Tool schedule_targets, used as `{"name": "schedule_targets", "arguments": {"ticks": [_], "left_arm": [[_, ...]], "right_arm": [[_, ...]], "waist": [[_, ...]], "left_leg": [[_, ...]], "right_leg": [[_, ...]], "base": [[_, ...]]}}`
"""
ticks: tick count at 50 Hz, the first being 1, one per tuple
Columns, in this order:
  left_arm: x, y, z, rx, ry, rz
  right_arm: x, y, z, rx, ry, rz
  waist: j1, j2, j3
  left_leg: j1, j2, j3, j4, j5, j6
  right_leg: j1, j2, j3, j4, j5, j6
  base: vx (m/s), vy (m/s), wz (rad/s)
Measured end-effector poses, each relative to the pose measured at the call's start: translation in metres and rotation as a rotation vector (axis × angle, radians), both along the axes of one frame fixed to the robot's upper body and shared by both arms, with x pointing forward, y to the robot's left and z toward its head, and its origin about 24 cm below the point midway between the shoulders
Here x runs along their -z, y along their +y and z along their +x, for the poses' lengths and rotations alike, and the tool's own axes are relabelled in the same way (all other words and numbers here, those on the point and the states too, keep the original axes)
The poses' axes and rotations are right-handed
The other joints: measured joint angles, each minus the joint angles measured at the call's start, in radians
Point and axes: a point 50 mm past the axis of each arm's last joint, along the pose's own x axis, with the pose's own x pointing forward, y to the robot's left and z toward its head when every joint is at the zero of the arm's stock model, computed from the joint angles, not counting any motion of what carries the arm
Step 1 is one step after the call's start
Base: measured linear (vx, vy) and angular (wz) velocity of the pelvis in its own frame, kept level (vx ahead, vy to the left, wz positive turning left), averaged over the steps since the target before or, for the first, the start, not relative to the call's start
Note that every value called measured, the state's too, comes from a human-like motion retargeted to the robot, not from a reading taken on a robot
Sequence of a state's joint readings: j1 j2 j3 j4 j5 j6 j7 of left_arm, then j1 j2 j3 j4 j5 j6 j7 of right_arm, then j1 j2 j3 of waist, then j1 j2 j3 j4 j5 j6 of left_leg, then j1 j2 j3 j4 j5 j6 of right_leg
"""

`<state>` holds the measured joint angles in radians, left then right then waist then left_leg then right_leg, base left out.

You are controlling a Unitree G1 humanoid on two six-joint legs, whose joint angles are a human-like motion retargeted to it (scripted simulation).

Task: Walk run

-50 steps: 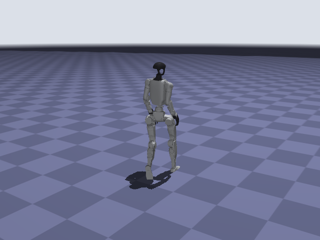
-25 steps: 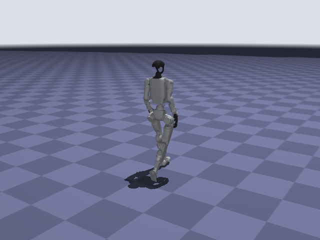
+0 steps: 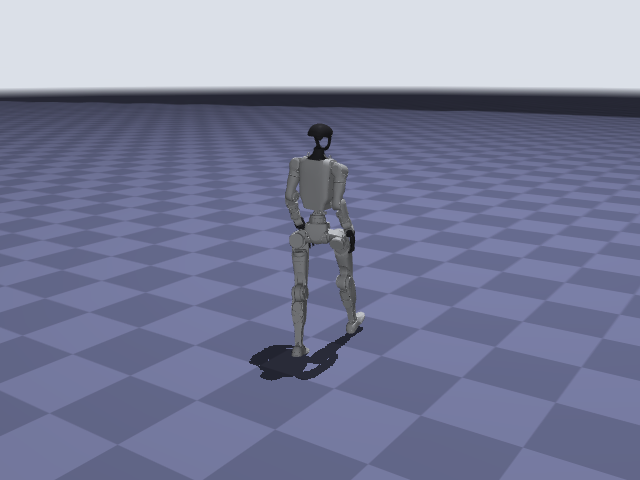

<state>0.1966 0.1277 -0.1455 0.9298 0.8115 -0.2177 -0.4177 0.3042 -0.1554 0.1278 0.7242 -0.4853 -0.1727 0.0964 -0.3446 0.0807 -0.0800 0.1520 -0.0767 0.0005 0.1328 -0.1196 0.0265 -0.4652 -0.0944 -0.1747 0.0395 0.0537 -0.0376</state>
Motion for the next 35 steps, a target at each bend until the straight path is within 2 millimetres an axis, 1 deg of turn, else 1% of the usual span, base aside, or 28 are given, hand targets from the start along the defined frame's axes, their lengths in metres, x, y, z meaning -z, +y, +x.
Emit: {"name": "schedule_targets", "arguments": {"ticks": [2,3,5,6,7,8,9,10,12,13,15,17,18,20,22,23,24,25,26,27,28,30,32,33,35], "left_arm": [[0.002,-0.001,-0.009,-0.012,0.025,-0.004],[0.002,-0.001,-0.014,-0.031,0.034,-0.003],[0.003,0.001,-0.022,-0.073,0.046,0.000],[0.003,0.000,-0.022,-0.097,0.039,0.002],[0.003,0.001,-0.021,-0.122,0.029,0.007],[0.003,0.002,-0.018,-0.151,0.013,0.018],[0.003,0.003,-0.013,-0.171,-0.010,0.024],[0.002,0.002,-0.008,-0.188,-0.036,0.029],[-0.001,0.004,-0.001,-0.223,-0.096,0.042],[-0.004,0.006,0.005,-0.257,-0.152,0.044],[-0.009,0.008,0.015,-0.325,-0.257,0.044],[-0.016,0.010,0.023,-0.384,-0.354,0.040],[-0.018,0.012,0.025,-0.402,-0.387,0.041],[-0.020,0.015,0.026,-0.418,-0.418,0.051],[-0.017,0.012,0.025,-0.387,-0.383,0.056],[-0.015,0.010,0.024,-0.360,-0.347,0.053],[-0.013,0.008,0.022,-0.328,-0.306,0.049],[-0.011,0.006,0.020,-0.293,-0.262,0.045],[-0.010,0.007,0.019,-0.268,-0.235,0.052],[-0.010,0.008,0.019,-0.253,-0.221,0.058],[-0.012,0.009,0.022,-0.258,-0.233,0.059],[-0.015,0.011,0.029,-0.333,-0.289,0.053],[-0.016,0.011,0.029,-0.440,-0.326,0.042],[-0.016,0.010,0.029,-0.489,-0.327,0.025],[-0.015,0.013,0.031,-0.536,-0.299,-0.017]], "right_arm": [[-0.003,-0.002,0.003,0.089,-0.053,0.012],[-0.003,-0.001,0.004,0.130,-0.081,0.028],[-0.004,0.000,0.005,0.164,-0.109,0.060],[-0.003,-0.003,0.006,0.145,-0.092,0.061],[-0.002,-0.005,0.008,0.118,-0.066,0.061],[-0.001,-0.007,0.010,0.077,-0.024,0.058],[0.001,-0.010,0.012,0.039,0.017,0.051],[0.002,-0.014,0.013,0.004,0.058,0.041],[0.004,-0.017,0.014,-0.028,0.109,0.028],[0.004,-0.019,0.016,-0.043,0.125,0.016],[0.003,-0.020,0.019,-0.071,0.120,0.005],[0.000,-0.018,0.021,-0.102,0.085,0.012],[-0.001,-0.016,0.021,-0.113,0.071,0.018],[-0.002,-0.012,0.021,-0.131,0.052,0.033],[0.000,-0.012,0.019,-0.134,0.067,0.043],[0.001,-0.012,0.018,-0.132,0.086,0.047],[0.002,-0.012,0.015,-0.128,0.108,0.052],[0.004,-0.012,0.013,-0.123,0.132,0.058],[0.005,-0.011,0.009,-0.116,0.149,0.065],[0.007,-0.009,0.006,-0.107,0.162,0.073],[0.008,-0.007,0.003,-0.096,0.168,0.081],[0.009,-0.002,-0.002,-0.083,0.174,0.101],[0.010,0.002,-0.007,-0.089,0.182,0.119],[0.011,0.004,-0.008,-0.099,0.186,0.124],[0.011,0.009,-0.007,-0.130,0.187,0.119]], "waist": [[-0.043,0.004,-0.020],[-0.051,0.000,-0.035],[-0.072,-0.004,-0.041],[-0.072,-0.008,-0.035],[-0.066,-0.007,-0.023],[-0.048,0.004,-0.002],[-0.042,-0.017,-0.006],[-0.042,-0.055,-0.023],[-0.020,-0.084,-0.025],[0.009,-0.097,-0.017],[0.064,-0.125,-0.005],[0.116,-0.136,0.004],[0.135,-0.132,0.008],[0.176,-0.114,0.021],[0.198,-0.099,0.033],[0.200,-0.097,0.033],[0.195,-0.095,0.031],[0.187,-0.093,0.028],[0.179,-0.092,0.027],[0.176,-0.093,0.025],[0.183,-0.099,0.021],[0.228,-0.114,0.002],[0.275,-0.127,-0.015],[0.289,-0.139,-0.020],[0.259,-0.144,-0.010]], "left_leg": [[0.010,0.014,-0.047,0.083,0.173,-0.095],[0.001,0.011,-0.053,0.141,0.298,-0.148],[-0.063,0.032,-0.051,0.348,0.520,-0.255],[-0.123,0.048,-0.028,0.488,0.587,-0.265],[-0.182,0.065,-0.018,0.631,0.634,-0.273],[-0.239,0.084,-0.034,0.782,0.641,-0.277],[-0.283,0.052,-0.028,0.814,0.633,-0.249],[-0.320,-0.006,-0.011,0.788,0.618,-0.207],[-0.388,0.008,0.056,0.788,0.513,-0.142],[-0.436,0.027,0.102,0.775,0.462,-0.109],[-0.514,0.052,0.184,0.717,0.370,-0.042],[-0.577,0.067,0.231,0.575,0.285,0.007],[-0.596,0.075,0.243,0.480,0.262,0.018],[-0.622,0.073,0.228,0.272,0.249,0.028],[-0.644,0.064,0.245,0.081,0.226,0.068],[-0.655,0.040,0.244,-0.002,0.200,0.081],[-0.667,0.010,0.214,-0.074,0.170,0.063],[-0.680,-0.023,0.168,-0.140,0.138,0.029],[-0.682,-0.030,0.179,-0.155,0.111,0.007],[-0.683,-0.034,0.191,-0.155,0.100,0.008],[-0.682,-0.033,0.207,-0.124,0.121,0.052],[-0.676,-0.019,0.222,-0.058,0.134,0.101],[-0.656,0.002,0.244,-0.016,0.209,0.097],[-0.655,-0.007,0.195,0.016,0.203,0.115],[-0.657,-0.034,0.049,0.108,0.135,0.126]], "right_leg": [[0.015,-0.022,-0.055,0.056,0.084,0.017],[0.035,-0.021,-0.025,0.078,0.095,0.010],[0.070,0.024,0.180,0.114,0.039,-0.031],[0.097,0.028,0.170,0.125,0.007,-0.042],[0.129,0.034,0.125,0.133,-0.019,-0.053],[0.175,0.044,0.008,0.139,-0.031,-0.064],[0.206,0.027,-0.025,0.122,-0.036,-0.070],[0.229,-0.003,-0.017,0.093,-0.037,-0.074],[0.270,0.014,0.009,0.074,-0.056,-0.083],[0.299,0.033,0.034,0.055,-0.059,-0.089],[0.345,0.059,0.090,0.025,-0.064,-0.101],[0.388,0.100,0.147,0.006,-0.083,-0.120],[0.410,0.123,0.168,0.001,-0.096,-0.128],[0.462,0.177,0.216,-0.008,-0.125,-0.147],[0.514,0.209,0.233,-0.013,-0.154,-0.161],[0.537,0.215,0.231,-0.015,-0.167,-0.164],[0.557,0.219,0.219,-0.014,-0.179,-0.165],[0.575,0.222,0.202,-0.011,-0.189,-0.165],[0.593,0.232,0.196,-0.001,-0.190,-0.158],[0.608,0.237,0.190,0.012,-0.181,-0.146],[0.618,0.235,0.183,0.028,-0.155,-0.125],[0.638,0.218,0.170,0.066,-0.053,-0.061],[0.652,0.196,0.149,0.135,0.144,0.041],[0.648,0.178,0.159,0.190,0.262,0.113],[0.594,0.208,0.223,0.379,0.436,0.237]], "base": [[1.25,-0.67,1.07],[1.04,-0.62,0.63],[1.05,-0.68,0.39],[1.13,-0.74,0.07],[0.99,-0.63,-0.53],[0.81,-0.50,-0.68],[0.69,-0.42,-0.54],[0.75,-0.47,-0.27],[0.80,-0.48,-0.67],[0.78,-0.45,-1.29],[0.78,-0.42,-1.56],[0.88,-0.43,-1.57],[0.90,-0.39,-1.43],[0.95,-0.34,-1.34],[1.08,-0.28,-0.83],[0.93,-0.21,-0.29],[0.88,-0.19,0.04],[1.04,-0.22,0.20],[1.13,-0.24,0.17],[1.18,-0.26,-0.05],[1.13,-0.25,-0.47],[1.18,-0.22,-1.13],[1.37,-0.18,-1.32],[1.12,-0.15,-0.82],[1.07,-0.20,0.04]]}}
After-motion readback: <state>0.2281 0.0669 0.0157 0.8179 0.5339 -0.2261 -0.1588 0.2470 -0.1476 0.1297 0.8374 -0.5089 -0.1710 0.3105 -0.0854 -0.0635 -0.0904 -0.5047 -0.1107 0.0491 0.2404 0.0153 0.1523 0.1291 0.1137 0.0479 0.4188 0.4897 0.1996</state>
